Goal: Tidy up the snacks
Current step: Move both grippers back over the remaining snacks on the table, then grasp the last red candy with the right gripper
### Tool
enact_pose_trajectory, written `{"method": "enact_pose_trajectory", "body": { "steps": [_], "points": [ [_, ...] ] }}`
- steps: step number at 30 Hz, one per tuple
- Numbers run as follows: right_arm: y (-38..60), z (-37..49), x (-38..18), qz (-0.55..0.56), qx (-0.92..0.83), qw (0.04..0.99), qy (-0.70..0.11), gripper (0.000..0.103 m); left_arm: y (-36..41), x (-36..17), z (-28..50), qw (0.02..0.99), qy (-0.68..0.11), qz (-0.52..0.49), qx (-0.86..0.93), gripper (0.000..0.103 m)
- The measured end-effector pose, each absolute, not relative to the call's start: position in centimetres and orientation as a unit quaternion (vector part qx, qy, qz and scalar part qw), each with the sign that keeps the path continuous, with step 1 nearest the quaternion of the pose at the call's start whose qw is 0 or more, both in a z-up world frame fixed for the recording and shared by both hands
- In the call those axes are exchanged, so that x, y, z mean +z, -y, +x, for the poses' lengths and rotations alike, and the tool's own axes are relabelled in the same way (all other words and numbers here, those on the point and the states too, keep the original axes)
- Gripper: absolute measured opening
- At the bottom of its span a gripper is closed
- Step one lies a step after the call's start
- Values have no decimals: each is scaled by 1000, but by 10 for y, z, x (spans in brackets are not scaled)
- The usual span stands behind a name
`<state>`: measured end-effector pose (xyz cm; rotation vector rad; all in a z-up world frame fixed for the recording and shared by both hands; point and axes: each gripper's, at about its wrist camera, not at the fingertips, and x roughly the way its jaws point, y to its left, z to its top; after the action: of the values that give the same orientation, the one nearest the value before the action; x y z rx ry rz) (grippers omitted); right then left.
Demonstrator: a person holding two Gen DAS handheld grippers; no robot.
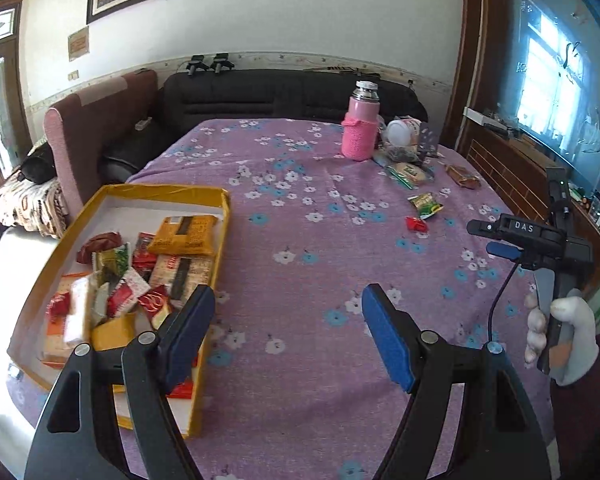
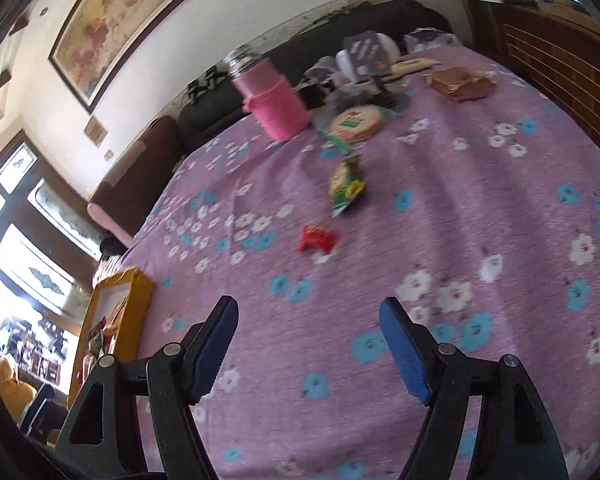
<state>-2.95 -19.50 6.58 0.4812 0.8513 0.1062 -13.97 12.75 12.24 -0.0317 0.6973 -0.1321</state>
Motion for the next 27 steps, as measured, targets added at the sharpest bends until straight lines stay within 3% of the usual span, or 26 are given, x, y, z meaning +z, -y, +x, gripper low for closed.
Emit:
{"method": "enact_pose_trajectory", "body": {
  "steps": [6, 14, 18, 19, 21, 27],
  "points": [
    [228, -6, 53, 245, 18, 876, -416, 76, -108, 108, -129, 928, -361, -12, -91, 76],
    [181, 68, 34, 204, 48, 869, -448, 72, -113, 99, -120, 923, -375, -18, -90, 76],
    [152, 85, 22, 165, 46, 866, -469, 53, -122, 97, -117, 922, -377, -24, -84, 76],
    [144, 83, 22, 145, 40, 869, -472, 38, -124, 97, -117, 922, -376, -26, -82, 76],
    [132, 79, 18, 138, 59, 859, -490, 19, -127, 95, -115, 922, -377, -33, -81, 76],
    [105, 50, 18, 130, 141, 846, -497, 19, -128, 91, -115, 919, -382, -41, -91, 76]
  ]
}}
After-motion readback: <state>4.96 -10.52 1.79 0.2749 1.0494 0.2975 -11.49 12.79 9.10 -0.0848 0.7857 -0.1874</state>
